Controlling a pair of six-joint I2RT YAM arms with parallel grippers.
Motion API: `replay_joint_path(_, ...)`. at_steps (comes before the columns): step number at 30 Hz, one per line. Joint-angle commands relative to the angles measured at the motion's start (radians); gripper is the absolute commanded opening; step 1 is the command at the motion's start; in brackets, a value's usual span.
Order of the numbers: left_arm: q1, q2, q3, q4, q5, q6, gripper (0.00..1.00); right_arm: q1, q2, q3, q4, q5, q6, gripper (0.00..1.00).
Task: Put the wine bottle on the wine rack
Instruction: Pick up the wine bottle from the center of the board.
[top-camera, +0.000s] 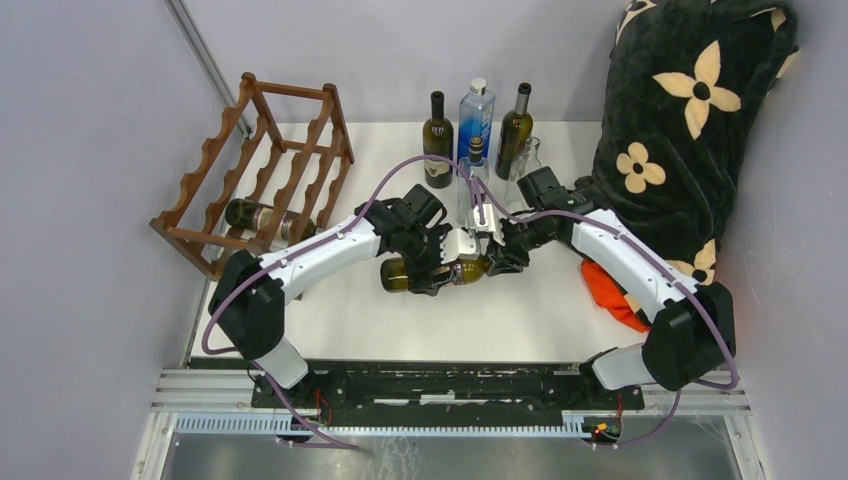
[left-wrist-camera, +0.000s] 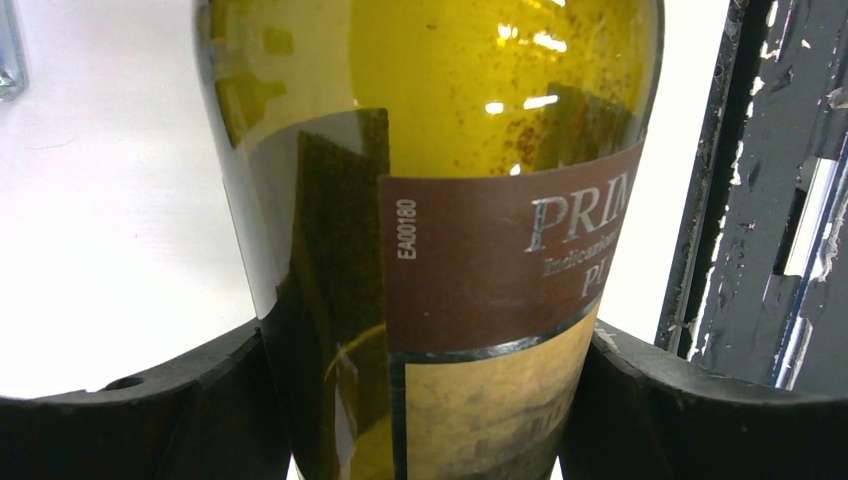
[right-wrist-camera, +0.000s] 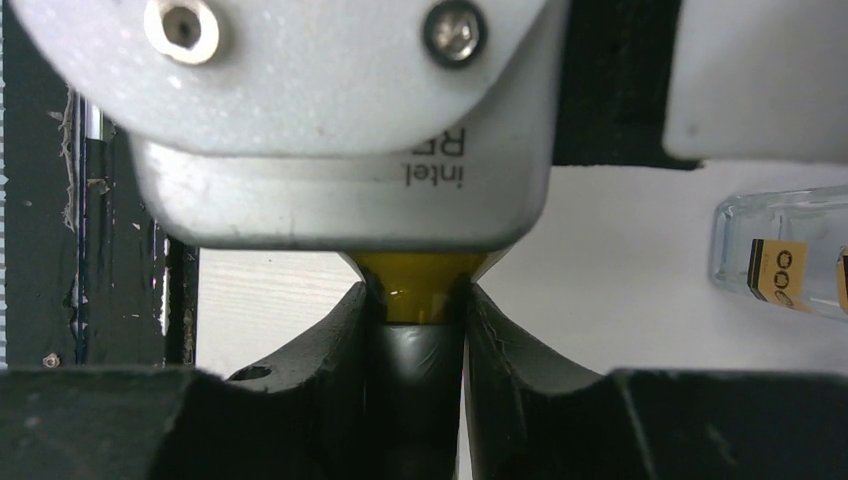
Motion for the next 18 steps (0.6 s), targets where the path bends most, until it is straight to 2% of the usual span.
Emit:
replay_joint_path(1,-0.004,-0.106,0.008,0.169,0.018,0.002,0.51,0.007,-0.044,-0.015,-0.009,-0.095,-0.015,0.0)
replay_joint_path(2,-0.004,-0.122,-0.013,0.189,0.013,0.0,0.59,0.008,-0.054,-0.028,0.007,-0.104,0.004,0.0)
replay_joint_path(4,-0.002,-0.148,-0.047,0.223,0.001,-0.008,0.88,0.004,-0.076,-0.058,0.056,-0.118,0.049,0.0)
replay_joint_path(5,-0.002,-0.154,-0.057,0.227,0.002,-0.01,0.98,0.002,-0.087,-0.076,0.084,-0.125,0.074,0.0)
replay_joint_path(10,-0.004,-0.181,-0.104,0.228,-0.018,-0.018,1.0,-0.018,-0.12,-0.122,0.178,-0.149,0.154,0.0)
replay_joint_path(18,-0.002,-0.273,-0.132,0.204,-0.068,-0.018,1.0,-0.052,-0.142,-0.179,0.212,-0.131,0.158,0.0)
